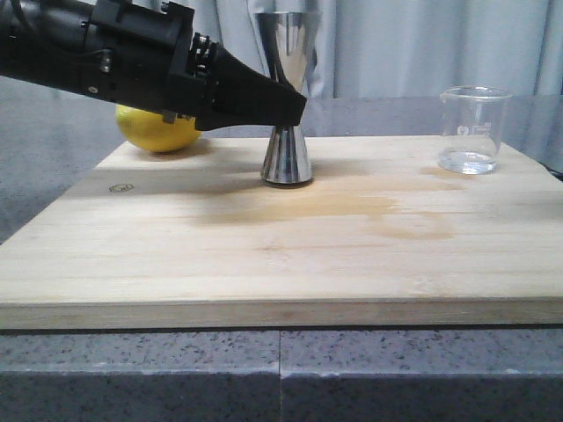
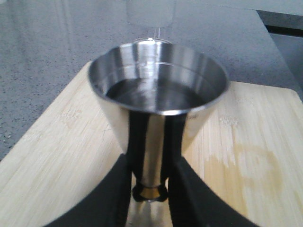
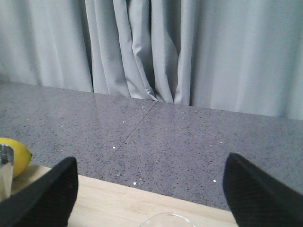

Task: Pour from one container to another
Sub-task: 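Open the right gripper to release the glass cup on the board, then open the left gripper, release the steel jigger, and withdraw both grippers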

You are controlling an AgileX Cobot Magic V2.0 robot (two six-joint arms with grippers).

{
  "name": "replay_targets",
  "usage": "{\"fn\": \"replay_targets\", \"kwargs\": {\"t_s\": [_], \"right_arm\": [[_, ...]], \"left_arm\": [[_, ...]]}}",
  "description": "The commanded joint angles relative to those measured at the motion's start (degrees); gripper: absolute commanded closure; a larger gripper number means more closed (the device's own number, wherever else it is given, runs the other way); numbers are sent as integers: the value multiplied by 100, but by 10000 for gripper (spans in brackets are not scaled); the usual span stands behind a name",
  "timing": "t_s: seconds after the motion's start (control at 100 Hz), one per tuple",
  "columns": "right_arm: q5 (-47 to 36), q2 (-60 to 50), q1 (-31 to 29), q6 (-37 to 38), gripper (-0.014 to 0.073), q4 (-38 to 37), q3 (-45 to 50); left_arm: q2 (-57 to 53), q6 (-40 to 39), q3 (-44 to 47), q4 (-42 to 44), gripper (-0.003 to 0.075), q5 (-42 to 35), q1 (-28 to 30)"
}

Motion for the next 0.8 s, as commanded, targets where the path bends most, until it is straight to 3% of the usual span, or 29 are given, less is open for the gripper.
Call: {"fn": "replay_targets", "kwargs": {"t_s": [0.0,0.79], "right_arm": [[-344,-123,10,-82,29,-136,-129],[-402,-123,10,-94,29,-149,-129]], "left_arm": [[-308,182,-161,-540,564,298,-4],[-21,425,-161,-762,564,572,-4]]}}
